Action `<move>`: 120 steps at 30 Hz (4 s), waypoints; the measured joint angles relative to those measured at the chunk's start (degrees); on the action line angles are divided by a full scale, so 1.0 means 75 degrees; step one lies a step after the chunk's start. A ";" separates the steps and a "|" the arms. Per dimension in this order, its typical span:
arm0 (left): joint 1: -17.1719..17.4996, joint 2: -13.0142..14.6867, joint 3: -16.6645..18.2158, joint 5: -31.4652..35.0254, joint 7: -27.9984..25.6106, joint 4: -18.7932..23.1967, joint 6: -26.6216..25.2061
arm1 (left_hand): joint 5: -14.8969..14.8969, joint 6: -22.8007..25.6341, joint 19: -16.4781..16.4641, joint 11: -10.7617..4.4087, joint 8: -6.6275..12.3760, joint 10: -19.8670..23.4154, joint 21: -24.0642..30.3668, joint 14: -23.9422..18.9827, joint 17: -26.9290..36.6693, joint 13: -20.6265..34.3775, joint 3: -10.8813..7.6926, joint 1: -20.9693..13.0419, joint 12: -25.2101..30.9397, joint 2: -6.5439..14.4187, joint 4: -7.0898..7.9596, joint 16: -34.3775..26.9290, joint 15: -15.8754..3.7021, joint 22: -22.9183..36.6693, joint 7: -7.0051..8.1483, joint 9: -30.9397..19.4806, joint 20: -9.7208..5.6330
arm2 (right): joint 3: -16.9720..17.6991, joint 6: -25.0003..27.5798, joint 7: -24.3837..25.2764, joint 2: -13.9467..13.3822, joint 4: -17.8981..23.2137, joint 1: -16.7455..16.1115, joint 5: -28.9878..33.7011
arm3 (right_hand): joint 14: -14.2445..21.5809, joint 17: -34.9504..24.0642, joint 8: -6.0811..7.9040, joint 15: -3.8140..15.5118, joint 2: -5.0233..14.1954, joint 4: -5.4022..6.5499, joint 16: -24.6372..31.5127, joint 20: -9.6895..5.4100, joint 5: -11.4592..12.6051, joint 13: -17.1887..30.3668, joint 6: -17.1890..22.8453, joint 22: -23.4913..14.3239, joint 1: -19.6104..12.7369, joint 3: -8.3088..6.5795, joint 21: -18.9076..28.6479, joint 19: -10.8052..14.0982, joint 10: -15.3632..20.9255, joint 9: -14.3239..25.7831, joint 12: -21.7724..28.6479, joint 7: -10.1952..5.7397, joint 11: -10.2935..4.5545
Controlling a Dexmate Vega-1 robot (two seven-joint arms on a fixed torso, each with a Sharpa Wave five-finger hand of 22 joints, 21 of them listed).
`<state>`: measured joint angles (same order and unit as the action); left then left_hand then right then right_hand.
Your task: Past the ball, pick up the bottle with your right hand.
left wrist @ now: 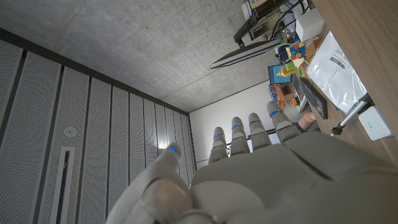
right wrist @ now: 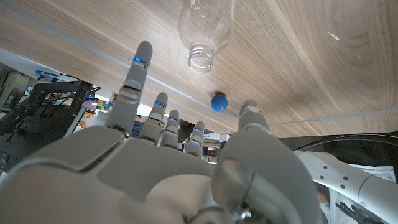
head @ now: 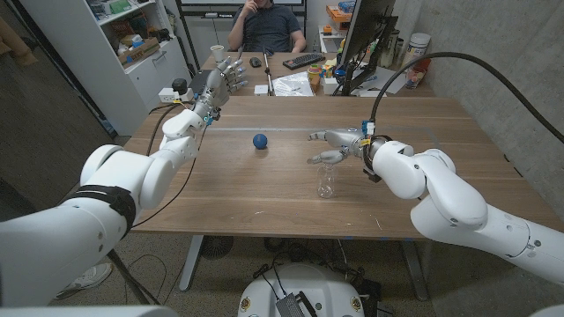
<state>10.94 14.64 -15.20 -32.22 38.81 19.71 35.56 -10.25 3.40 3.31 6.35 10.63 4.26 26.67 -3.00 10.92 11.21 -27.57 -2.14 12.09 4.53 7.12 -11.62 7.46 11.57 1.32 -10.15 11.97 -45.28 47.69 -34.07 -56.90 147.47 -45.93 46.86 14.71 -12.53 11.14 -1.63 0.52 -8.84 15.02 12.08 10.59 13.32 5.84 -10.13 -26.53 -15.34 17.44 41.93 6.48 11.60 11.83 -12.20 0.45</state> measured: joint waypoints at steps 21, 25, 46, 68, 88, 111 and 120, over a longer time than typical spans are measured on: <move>0.0040 0.0004 0.0017 -0.0161 0.0288 0.0007 0.0274 | 0.0000 0.0082 0.0000 0.0000 0.0000 0.0000 0.0000 0.0035 0.0001 0.0000 0.0000 0.0000 0.0000 0.0000 0.0000 0.0000 0.0036 0.0000 0.0001 0.0000 0.0000 | -0.0620 -0.0081 -0.1209 0.0000 -0.0522 0.1162 -0.0555 | -0.0187 0.0017 -0.0104 -0.0025 0.0246 -0.0052 -0.0111 -0.0056 0.0001 0.0001 -0.0550 0.0036 -0.0542 -0.0159 -0.0095 0.0437 -0.0351 -0.0001 -0.0070 -0.0051 -0.0004; 0.0040 0.0014 0.0007 -0.0161 0.0289 0.0007 0.0271 | 0.0000 0.0082 0.0000 0.0000 0.0000 0.0000 0.0000 0.0034 0.0002 0.0000 0.0019 0.0021 0.0000 -0.0021 0.0012 0.0000 0.0036 0.0000 0.0001 0.0000 0.0000 | -0.0724 -0.0153 -0.1291 0.0024 -0.0616 0.1278 -0.0577 | -0.0117 0.0038 -0.0068 0.0043 0.0307 -0.0129 -0.0111 -0.0081 0.0031 0.0001 -0.0550 0.0036 -0.0742 -0.0236 -0.0124 0.0519 -0.0365 -0.0001 -0.0069 -0.0051 -0.0017; 0.0038 0.0077 0.0015 -0.0149 0.0360 0.0006 0.0117 | 0.0000 0.0126 -0.0001 -0.0030 0.0000 -0.0030 0.0000 0.0112 0.0021 0.0000 0.0073 0.0060 0.0000 -0.0060 0.0030 0.0061 0.0037 0.0000 0.0041 0.0000 -0.0001 | -0.1359 -0.0223 -0.2144 0.0286 -0.1110 0.2054 -0.0549 | 0.0087 0.0037 -0.0068 -0.0084 0.0276 -0.0164 -0.0111 -0.0219 0.0000 0.0002 -0.0809 0.0035 -0.1358 -0.0386 -0.0153 0.0877 -0.0632 -0.0002 -0.0069 -0.0038 0.0336; 0.0047 0.0122 0.0000 -0.0142 0.0481 0.0001 0.0120 | 0.0000 0.0163 -0.0001 -0.0024 0.0000 -0.0036 -0.0054 0.0167 0.0021 0.0000 0.0132 0.0131 0.0000 -0.0131 0.0038 0.0060 0.0025 0.0000 0.0003 0.0000 -0.0001 | -0.1417 -0.0574 -0.2091 0.0210 -0.1425 0.2253 -0.1254 | 0.1064 -0.0102 0.0221 0.0532 0.0370 -0.0168 0.0326 -0.1669 0.0000 -0.0016 -0.0389 0.0034 -0.3209 -0.0719 -0.0137 0.2570 -0.0287 0.0122 0.0165 -0.0039 0.0075; 0.0032 0.0129 -0.0054 -0.0151 0.0345 0.0002 0.0190 | 0.0000 0.0163 0.0043 0.0012 0.0000 -0.0071 -0.0082 0.0193 0.0020 0.0000 0.0193 0.0161 0.0000 -0.0161 0.0101 0.0060 -0.0002 0.0041 0.0003 0.0000 0.0043 | -0.1206 -0.0788 -0.1056 0.0049 -0.1454 0.2062 -0.1996 | 0.2316 -0.0673 0.1819 -0.0233 0.0042 -0.0082 0.1310 -0.3104 0.0012 0.0652 0.3036 -0.0056 -0.4244 -0.0781 -0.0077 0.3669 0.2049 0.0762 0.1611 0.0390 -0.0101; -0.0093 0.0139 -0.0116 0.0086 -0.0075 -0.0002 -0.0202 | 0.0000 0.0162 0.0070 0.0012 0.0000 -0.0071 -0.0111 0.0231 0.0019 0.0000 0.0216 0.0191 0.0000 -0.0191 0.0123 0.0060 -0.0040 0.0040 0.0003 0.0000 0.0015 | -0.1198 -0.0825 -0.0573 0.0004 -0.1581 0.2214 -0.2254 | 0.3096 -0.0685 0.2448 -0.0578 -0.0549 -0.0096 0.1370 -0.3114 0.0092 0.1510 0.3936 -0.0197 -0.5036 -0.0515 0.0220 0.3683 0.2904 0.1283 0.2820 0.1124 0.0105; -0.0186 0.0115 -0.0131 0.0154 -0.0145 -0.0011 -0.0235 | -0.0039 0.0162 0.0070 0.0012 0.0000 -0.0070 -0.0111 0.0230 0.0019 0.0000 0.0244 0.0190 0.0000 -0.0191 0.0094 0.0060 -0.0040 0.0039 0.0003 0.0000 0.0015 | -0.1111 -0.0843 -0.0297 -0.0074 -0.1544 0.2272 -0.2248 | 0.3106 -0.0685 0.2502 -0.0588 -0.0548 -0.0074 0.1370 -0.3113 0.0144 0.1512 0.3962 -0.0233 -0.5035 -0.0492 0.0278 0.3683 0.2905 0.1372 0.2919 0.1150 0.0106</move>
<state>9.54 15.51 -16.18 -31.07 37.72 19.64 33.80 -10.55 4.62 3.84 6.44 10.63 3.73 25.83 -1.27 11.06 11.21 -25.73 -0.71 12.09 3.10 7.82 -11.18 7.16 11.86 1.34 -10.15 12.08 -53.60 41.37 -36.30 -57.45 135.89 -28.89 30.00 38.01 -17.67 29.91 -6.04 -3.59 -9.39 25.29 -11.27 11.67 24.66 35.55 -11.87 -64.29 -19.03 19.52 69.55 28.26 21.89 33.72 -3.58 1.25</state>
